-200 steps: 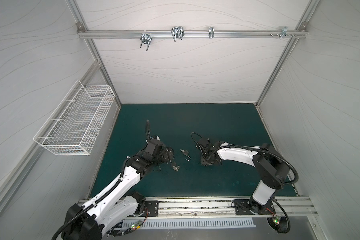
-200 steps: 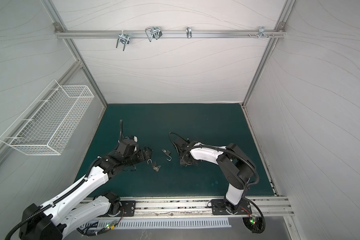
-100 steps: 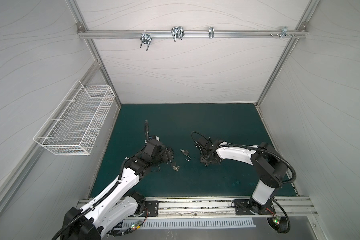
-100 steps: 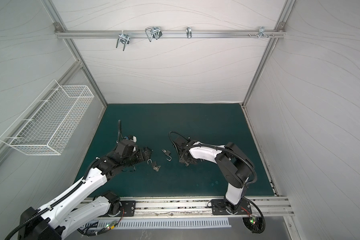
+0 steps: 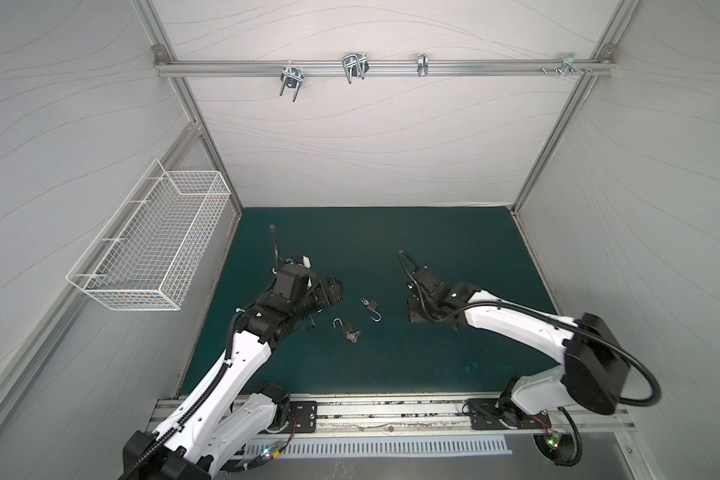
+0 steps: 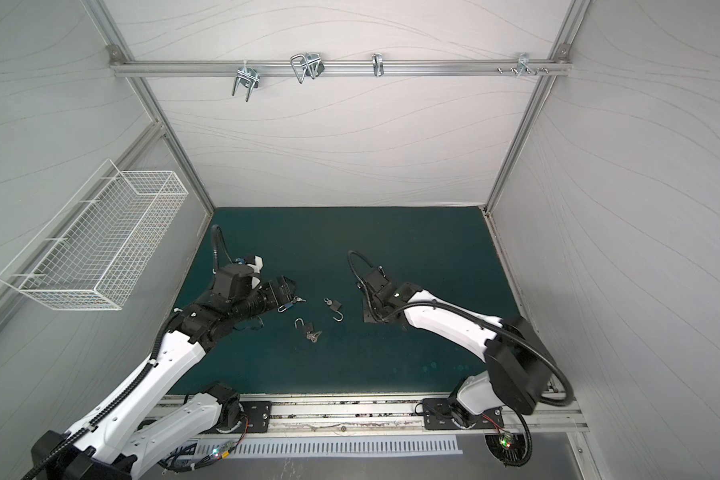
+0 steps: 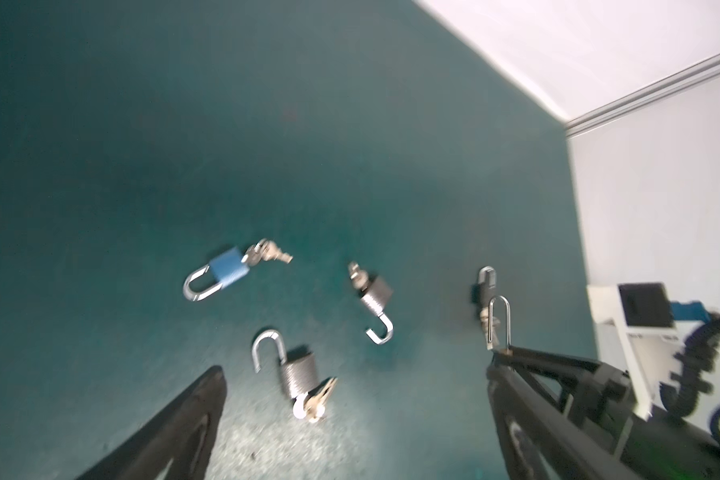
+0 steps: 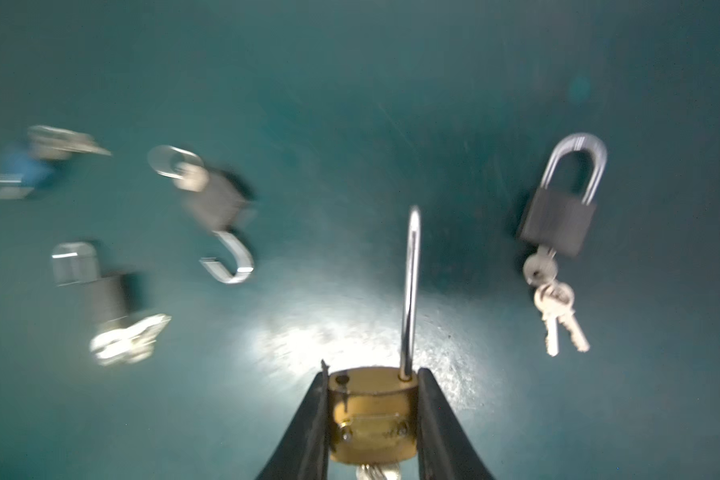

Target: Lock with the key

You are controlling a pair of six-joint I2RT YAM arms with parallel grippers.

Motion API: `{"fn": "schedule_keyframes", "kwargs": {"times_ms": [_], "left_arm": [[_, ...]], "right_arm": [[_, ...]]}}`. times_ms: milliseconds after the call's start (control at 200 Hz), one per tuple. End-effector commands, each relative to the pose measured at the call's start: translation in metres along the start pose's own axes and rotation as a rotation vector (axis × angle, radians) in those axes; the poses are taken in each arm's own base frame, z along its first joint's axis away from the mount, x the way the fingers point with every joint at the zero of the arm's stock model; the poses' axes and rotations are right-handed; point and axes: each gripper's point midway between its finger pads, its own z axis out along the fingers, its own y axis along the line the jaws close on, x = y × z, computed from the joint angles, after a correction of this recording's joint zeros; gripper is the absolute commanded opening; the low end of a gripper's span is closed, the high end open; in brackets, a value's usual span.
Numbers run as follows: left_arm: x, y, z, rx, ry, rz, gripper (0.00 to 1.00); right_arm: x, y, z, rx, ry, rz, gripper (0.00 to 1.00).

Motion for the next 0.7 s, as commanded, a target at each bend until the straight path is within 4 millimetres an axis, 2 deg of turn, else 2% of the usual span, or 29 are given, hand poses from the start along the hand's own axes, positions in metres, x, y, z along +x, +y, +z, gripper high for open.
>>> {"fn": "schedule_keyframes", "kwargs": {"times_ms": [0, 100, 200, 320, 410, 580, 695], "left_arm": [[-0.037, -0.048, -0.024, 0.154, -0.072, 0.113, 0.99], [-0.054, -0.078, -0.034, 0.240, -0.077, 0.188, 0.99], [-0.063, -0.105, -0.041, 0.332, -0.070, 0.257, 0.99], [-0.069, -0.128, -0.048, 0.429, -0.070, 0.309, 0.99], [-0.071, -0.143, -0.056, 0.491, -0.060, 0.335, 0.96], [-0.067, -0.172, -0.076, 0.658, -0.032, 0.403, 0.92], [-0.062, -0.188, -0.093, 0.773, -0.028, 0.461, 0.96]], "right_arm": [[-0.032, 0.009, -0.044, -0.095, -0.114, -0.108, 0.00], [-0.053, 0.020, -0.078, -0.232, -0.197, -0.153, 0.00], [-0.064, 0.032, -0.102, -0.340, -0.233, -0.244, 0.00], [-0.065, 0.034, -0.123, -0.387, -0.174, -0.272, 0.00], [-0.054, 0.061, -0.152, -0.593, -0.168, -0.409, 0.00], [-0.049, 0.080, -0.185, -0.738, -0.163, -0.483, 0.00], [-0.046, 0.096, -0.207, -0.877, -0.116, -0.510, 0.00]]}}
